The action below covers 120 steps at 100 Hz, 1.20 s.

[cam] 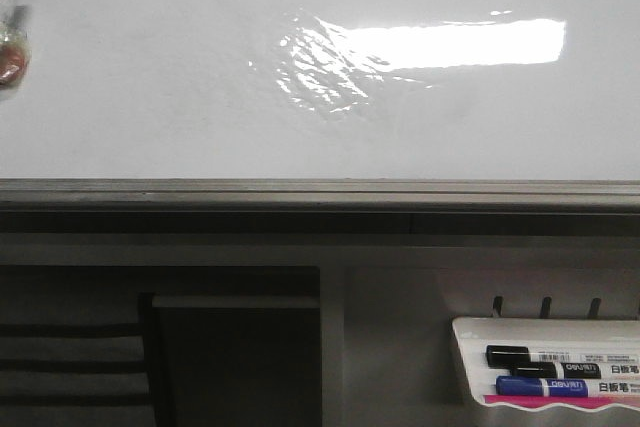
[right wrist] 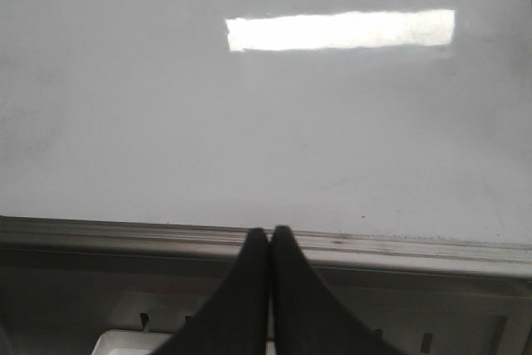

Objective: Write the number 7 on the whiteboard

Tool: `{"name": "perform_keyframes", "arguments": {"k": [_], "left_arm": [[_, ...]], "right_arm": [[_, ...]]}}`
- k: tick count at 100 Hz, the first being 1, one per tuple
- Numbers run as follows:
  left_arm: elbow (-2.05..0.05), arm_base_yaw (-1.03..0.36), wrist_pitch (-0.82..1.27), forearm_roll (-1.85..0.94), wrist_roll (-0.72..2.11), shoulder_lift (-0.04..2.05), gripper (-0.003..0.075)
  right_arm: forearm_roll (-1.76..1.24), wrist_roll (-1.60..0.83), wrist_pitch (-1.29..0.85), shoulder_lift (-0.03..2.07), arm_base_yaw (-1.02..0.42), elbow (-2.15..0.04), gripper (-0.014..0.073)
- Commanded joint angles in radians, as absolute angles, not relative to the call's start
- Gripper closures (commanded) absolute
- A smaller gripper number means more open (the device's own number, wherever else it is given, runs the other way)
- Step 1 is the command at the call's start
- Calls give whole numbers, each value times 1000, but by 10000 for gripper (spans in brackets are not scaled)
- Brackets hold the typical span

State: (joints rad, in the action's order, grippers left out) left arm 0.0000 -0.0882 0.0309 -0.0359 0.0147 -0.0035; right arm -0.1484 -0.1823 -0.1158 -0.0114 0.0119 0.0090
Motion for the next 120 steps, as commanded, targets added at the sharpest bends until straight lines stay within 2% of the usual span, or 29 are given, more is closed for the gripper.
{"name": "perform_keyframes", "arguments": {"k": [1, 101, 120], "left_arm": [[34, -87, -48, -37, 8, -34, 741], [34, -87, -64, -37, 8, -34, 741], [-23, -87, -100, -136, 0, -34, 741]], "right_arm": [[-153, -183, -34, -31, 20, 40, 665], [-174, -185, 15, -31, 20, 38, 665], [-246, -185, -52, -29, 20, -61, 665]]}}
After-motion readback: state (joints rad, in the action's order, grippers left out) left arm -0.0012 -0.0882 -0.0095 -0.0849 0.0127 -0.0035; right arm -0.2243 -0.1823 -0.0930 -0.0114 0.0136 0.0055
